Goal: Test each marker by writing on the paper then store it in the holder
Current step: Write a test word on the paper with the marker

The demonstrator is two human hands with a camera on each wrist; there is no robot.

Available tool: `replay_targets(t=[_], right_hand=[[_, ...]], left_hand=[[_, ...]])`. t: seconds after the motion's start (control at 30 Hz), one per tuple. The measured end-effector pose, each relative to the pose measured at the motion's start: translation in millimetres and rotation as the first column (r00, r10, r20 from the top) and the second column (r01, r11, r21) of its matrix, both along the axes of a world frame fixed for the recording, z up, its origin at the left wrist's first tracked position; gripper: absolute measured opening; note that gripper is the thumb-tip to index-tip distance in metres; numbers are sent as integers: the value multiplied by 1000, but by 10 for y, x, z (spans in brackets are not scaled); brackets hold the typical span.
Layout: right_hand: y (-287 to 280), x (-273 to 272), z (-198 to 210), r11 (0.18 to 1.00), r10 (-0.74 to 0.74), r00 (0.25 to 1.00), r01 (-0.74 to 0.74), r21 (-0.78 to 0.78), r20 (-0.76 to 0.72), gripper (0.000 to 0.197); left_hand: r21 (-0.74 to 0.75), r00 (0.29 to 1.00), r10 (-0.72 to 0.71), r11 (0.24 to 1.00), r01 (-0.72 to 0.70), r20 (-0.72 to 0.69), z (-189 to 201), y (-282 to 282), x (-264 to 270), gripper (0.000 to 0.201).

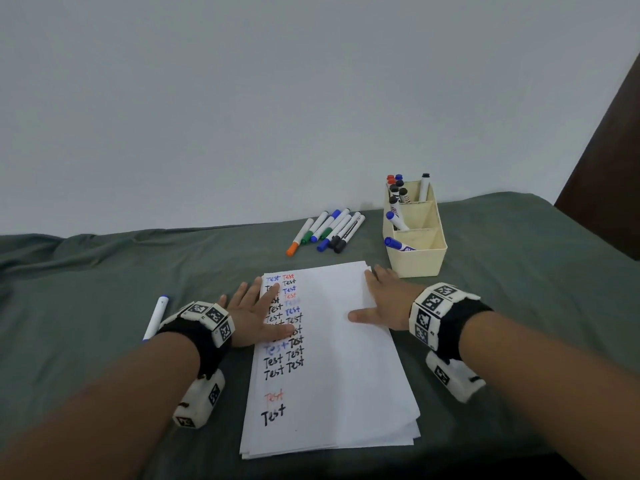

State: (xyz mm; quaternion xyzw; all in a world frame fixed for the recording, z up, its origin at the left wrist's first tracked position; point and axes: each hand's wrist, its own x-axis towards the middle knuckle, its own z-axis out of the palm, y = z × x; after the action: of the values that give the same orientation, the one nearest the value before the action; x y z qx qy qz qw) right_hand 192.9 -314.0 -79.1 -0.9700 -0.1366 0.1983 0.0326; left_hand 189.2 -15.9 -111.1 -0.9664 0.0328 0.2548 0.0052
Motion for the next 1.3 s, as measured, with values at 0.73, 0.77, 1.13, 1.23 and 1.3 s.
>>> replay_targets(t=[0.73, 0.77, 1.13, 1.23, 1.3], right_hand=[[-172, 38, -201, 988, 18, 1000, -17, 152, -8, 85], [-173, 38, -197, 988, 19, 1000, -18, 156, -4, 85], [-168, 22, -26, 974, -21, 990, -12, 225, 143, 67], [-174, 18, 7, 963, -44, 967, -26, 270, 250, 62], [-176, 25, 13, 955, -41, 947, -56, 291, 318, 60]], left_hand=[[199, 787, -364, 931, 305, 498, 231, -1411, 1392, 51], [201, 771, -366, 931, 305, 522, 191, -1401, 1420, 52], [-22, 824, -187, 972, 235, 536, 315, -1278, 1215, 19], [-96, 843, -140, 970, 221, 520, 432, -1051, 1042, 20], [-157, 834, -163, 946, 284, 527, 477, -877, 887, 28]])
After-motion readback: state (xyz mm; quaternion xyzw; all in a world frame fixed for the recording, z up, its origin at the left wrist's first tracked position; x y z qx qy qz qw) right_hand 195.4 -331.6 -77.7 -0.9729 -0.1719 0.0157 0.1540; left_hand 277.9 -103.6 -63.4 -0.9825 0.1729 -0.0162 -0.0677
